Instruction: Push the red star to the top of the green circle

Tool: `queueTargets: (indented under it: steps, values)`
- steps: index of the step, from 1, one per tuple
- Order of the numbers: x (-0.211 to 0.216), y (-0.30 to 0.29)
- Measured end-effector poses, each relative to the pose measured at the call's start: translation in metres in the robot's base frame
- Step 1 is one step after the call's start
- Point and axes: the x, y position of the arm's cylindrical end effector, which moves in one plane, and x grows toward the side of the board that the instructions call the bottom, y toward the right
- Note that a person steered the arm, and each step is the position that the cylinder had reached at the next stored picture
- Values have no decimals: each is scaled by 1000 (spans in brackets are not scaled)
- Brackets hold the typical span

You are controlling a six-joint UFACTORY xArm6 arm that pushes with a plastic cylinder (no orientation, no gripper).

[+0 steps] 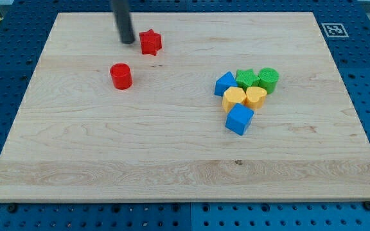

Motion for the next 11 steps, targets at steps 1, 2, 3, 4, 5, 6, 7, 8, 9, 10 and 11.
queueTargets:
  steps: [1,2,3,4,5,6,7,8,9,10,11]
  values:
    - [0,89]
    - [-1,116]
    - [-2,64]
    - [10,17]
    - [30,44]
    - [39,127]
    - [43,176]
    - [44,147]
    - [67,129]
    - [75,150]
    - [61,199]
